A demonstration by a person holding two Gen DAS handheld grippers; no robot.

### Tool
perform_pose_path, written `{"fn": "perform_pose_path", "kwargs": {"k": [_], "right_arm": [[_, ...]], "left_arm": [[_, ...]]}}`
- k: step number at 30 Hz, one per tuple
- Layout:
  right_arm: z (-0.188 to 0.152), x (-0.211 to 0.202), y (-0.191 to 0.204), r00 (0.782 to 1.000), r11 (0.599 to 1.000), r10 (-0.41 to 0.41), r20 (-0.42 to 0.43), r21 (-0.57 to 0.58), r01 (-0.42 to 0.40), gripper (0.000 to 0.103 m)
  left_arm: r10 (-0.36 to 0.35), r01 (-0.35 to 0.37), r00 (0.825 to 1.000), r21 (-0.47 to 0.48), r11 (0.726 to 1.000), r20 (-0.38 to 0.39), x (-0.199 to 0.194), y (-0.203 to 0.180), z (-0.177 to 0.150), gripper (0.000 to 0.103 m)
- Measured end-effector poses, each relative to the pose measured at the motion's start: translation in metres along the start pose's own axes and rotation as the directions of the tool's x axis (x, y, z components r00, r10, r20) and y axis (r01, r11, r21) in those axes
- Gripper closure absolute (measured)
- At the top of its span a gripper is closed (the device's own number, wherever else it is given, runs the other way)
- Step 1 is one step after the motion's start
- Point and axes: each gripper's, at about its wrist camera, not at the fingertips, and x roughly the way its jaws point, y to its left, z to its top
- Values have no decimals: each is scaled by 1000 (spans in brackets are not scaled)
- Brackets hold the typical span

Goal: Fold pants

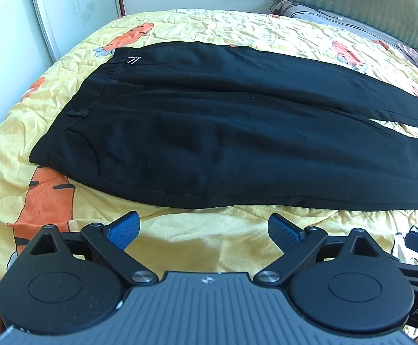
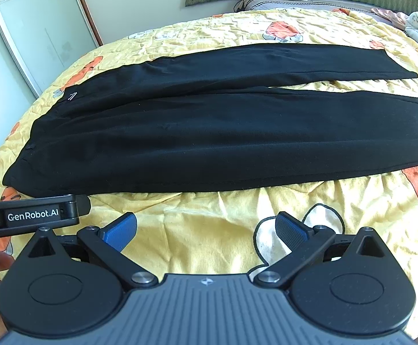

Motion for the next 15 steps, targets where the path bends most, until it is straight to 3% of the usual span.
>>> {"fn": "perform_pose_path", "kwargs": {"k": [15], "right_arm": [[1, 1, 1, 1000, 1000, -3, -4, -17, 3, 0]], "left_arm": [[5, -5, 1000, 1, 1000, -2, 1, 4, 0, 6]]}}
